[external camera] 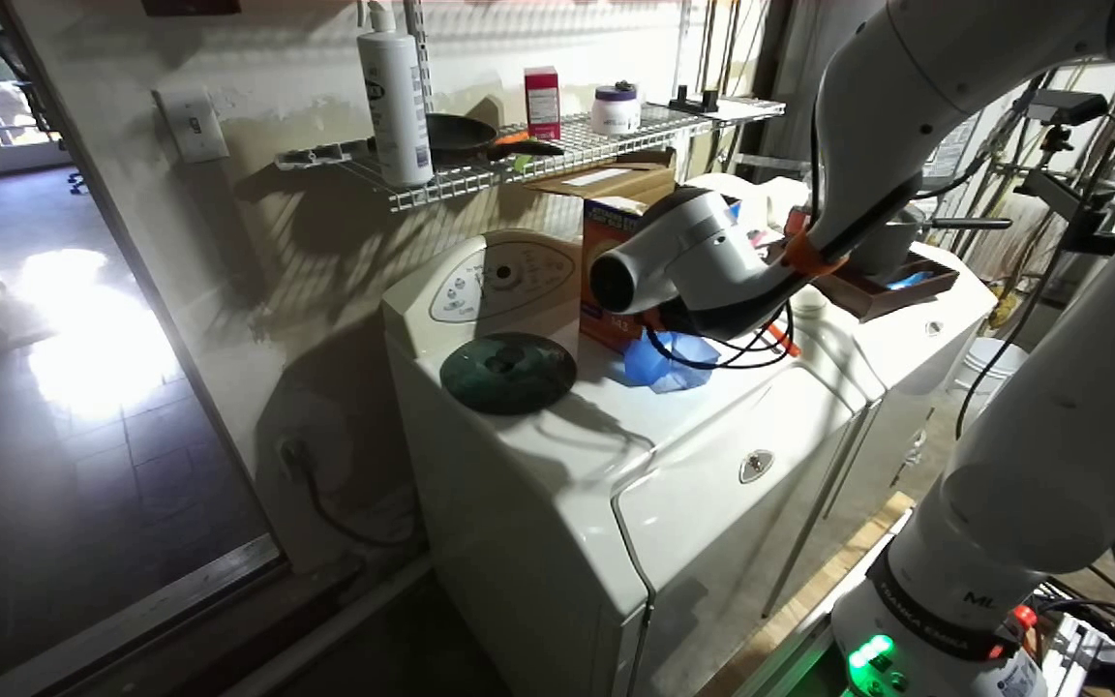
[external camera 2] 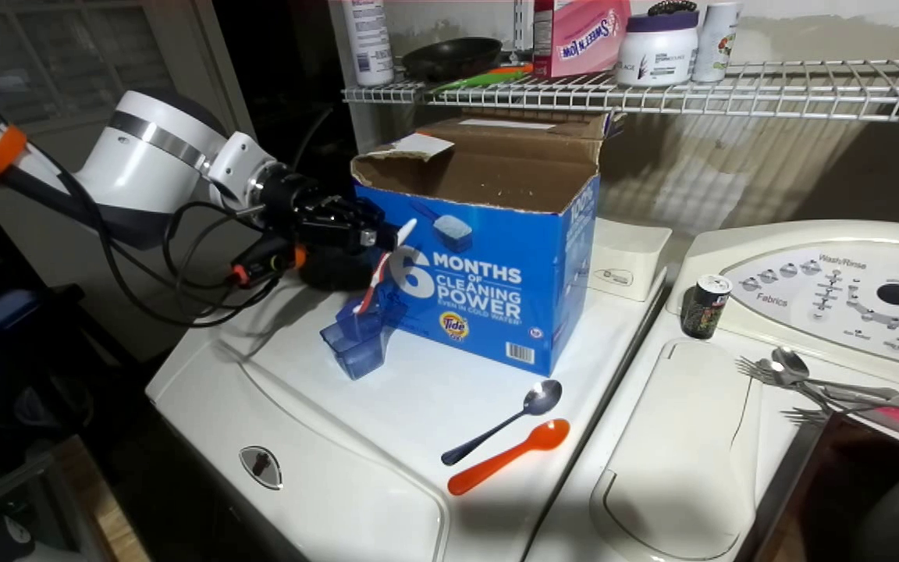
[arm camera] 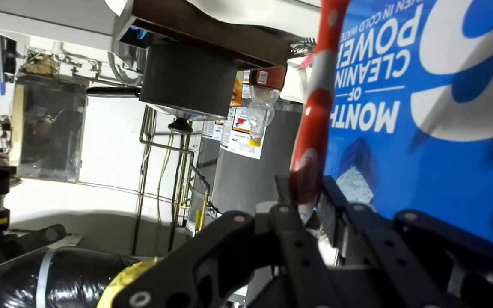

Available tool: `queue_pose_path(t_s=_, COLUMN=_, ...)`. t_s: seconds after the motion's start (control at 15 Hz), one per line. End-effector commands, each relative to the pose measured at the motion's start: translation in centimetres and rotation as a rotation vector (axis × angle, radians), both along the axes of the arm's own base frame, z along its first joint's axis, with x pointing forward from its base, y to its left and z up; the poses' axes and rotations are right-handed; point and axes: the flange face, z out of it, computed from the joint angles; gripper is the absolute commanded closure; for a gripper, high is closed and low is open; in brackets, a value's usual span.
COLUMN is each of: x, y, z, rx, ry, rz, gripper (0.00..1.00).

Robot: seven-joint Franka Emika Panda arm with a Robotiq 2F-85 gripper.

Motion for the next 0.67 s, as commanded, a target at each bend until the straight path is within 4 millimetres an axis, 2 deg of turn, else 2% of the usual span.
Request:
queue_pose_path(t_s=0.0, x=0.7, y=0.8, z=-0.4, rx=-0.053, ry=-0.034, rz=0.032, gripper=0.95)
queue_pose_path(t_s=0.6, x=0.8, y=2.0, z=-0.8, rx=-0.096, ry=-0.046, rz=0.046, gripper=0.95)
